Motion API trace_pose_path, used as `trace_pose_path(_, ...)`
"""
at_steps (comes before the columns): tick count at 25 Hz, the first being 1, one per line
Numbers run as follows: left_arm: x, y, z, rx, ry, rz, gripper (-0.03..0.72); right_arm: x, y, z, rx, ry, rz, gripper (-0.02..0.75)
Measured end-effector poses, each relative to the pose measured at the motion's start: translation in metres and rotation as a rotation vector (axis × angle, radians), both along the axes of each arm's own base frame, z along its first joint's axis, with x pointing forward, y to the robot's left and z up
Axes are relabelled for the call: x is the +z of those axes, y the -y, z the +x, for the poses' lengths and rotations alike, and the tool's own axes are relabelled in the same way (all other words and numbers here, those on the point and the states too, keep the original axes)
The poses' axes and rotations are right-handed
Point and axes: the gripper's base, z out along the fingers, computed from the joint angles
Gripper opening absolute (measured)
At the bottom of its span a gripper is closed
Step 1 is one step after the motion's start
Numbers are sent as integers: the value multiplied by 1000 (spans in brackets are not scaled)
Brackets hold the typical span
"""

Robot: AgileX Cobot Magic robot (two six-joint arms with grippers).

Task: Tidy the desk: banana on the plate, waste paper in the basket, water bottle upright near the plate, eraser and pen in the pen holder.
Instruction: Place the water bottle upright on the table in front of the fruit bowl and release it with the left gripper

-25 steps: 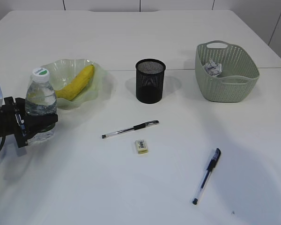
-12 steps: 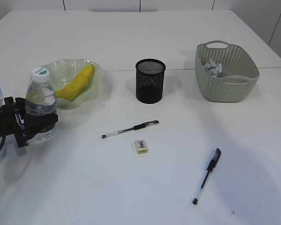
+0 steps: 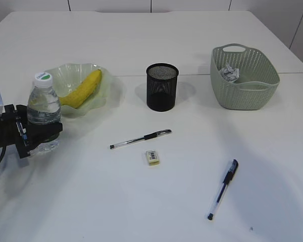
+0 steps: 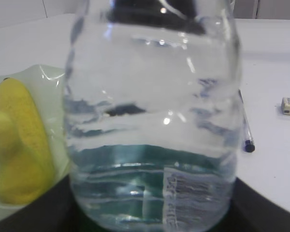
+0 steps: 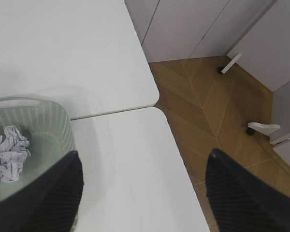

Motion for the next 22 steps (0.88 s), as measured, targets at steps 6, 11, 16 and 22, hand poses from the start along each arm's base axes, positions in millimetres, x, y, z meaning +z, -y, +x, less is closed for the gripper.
trace_pose_path(6, 0, 0, 0, 8, -16, -13, 421, 0, 0, 0, -1, 1, 1, 586)
trace_pose_path(11, -1, 0, 1, 14, -29, -21, 433, 0, 0, 0, 0, 3, 1, 587)
trace_pose_path(16, -4, -1, 0, 22, -55, -11, 451, 0, 0, 0, 2, 7, 0, 586)
trace_pose_path(22, -4, -1, 1, 23, -58, -10, 452, 0, 0, 0, 0, 8, 0, 587)
